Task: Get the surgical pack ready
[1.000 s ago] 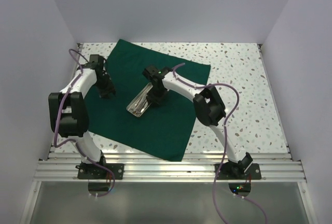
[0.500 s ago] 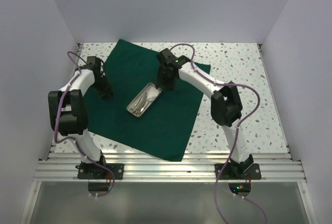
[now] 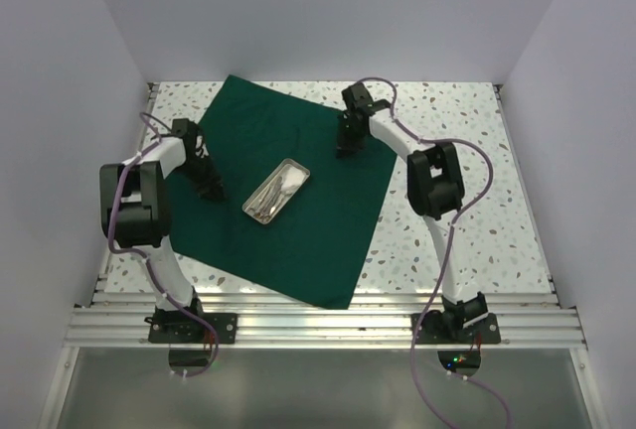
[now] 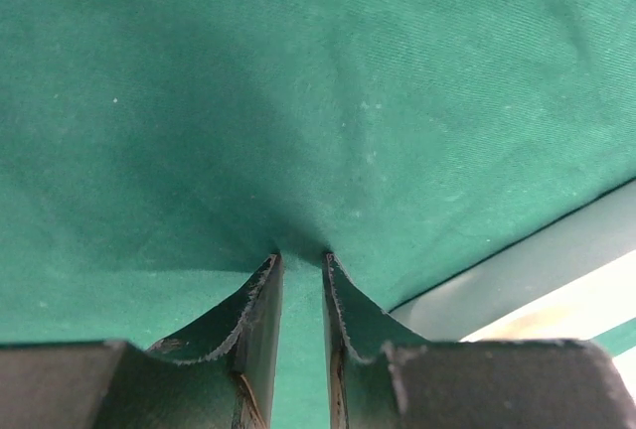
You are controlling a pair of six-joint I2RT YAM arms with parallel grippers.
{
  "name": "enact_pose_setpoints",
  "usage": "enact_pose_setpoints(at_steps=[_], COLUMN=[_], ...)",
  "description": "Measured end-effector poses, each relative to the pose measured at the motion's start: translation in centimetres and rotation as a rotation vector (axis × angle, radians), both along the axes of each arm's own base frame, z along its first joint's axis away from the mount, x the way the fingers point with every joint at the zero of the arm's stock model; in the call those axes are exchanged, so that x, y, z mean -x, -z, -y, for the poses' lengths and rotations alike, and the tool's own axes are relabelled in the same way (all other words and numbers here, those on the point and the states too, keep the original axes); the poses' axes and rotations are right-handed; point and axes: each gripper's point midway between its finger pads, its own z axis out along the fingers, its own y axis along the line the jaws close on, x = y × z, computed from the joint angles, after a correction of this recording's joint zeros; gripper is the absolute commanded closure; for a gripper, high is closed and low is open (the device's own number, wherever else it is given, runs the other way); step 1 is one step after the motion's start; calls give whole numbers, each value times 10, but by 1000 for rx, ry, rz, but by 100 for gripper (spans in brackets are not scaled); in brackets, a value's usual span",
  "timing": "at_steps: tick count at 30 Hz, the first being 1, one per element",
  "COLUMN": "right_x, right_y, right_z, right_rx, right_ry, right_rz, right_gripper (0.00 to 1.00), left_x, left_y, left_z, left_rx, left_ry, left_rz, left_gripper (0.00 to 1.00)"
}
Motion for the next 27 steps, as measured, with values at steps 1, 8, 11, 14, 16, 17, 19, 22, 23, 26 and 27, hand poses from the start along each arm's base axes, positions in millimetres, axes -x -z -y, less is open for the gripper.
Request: enact_pose_setpoints(at_steps=[1,8,11,14,16,17,19,22,23,26,27], right_x=[1,28,58,88,101,103,108,108,108,107,109], right_y=[7,13,15,15,16,16,16,15,14,10,8], right_z=[4,38,62,84,95,99,108,116,117,124,124], right_rx=[3,-34,-40,-35,-36,-37,-35,-7,9,74,94], right_ry=[5,91,143,192,217,226,233,205,192,145,127], right_rz=[-11,-31,-62,-107,-130,-135,-151,-166,-172,-170,-176], right_gripper=[100,100,100,100,100,100,100,100,94,64,57], left_x=[-1,-15,-26,-39,-49,-52,-60,-68,-69,-70,-69], left_y=[0,1,1,0,0,0,-1,-2,-2,-4,-5], left_z=[1,22,36,46,51,53,58,62,63,64,63], left_rx=[8,77,103,133,148,153,159,168,168,162,156], left_ry=[5,53,85,107,123,132,153,179,185,189,190], left_rz=[0,0,-2,-8,-11,-7,-1,12,16,29,43], left_gripper=[75,75,75,74,75,74,74,75,75,70,69])
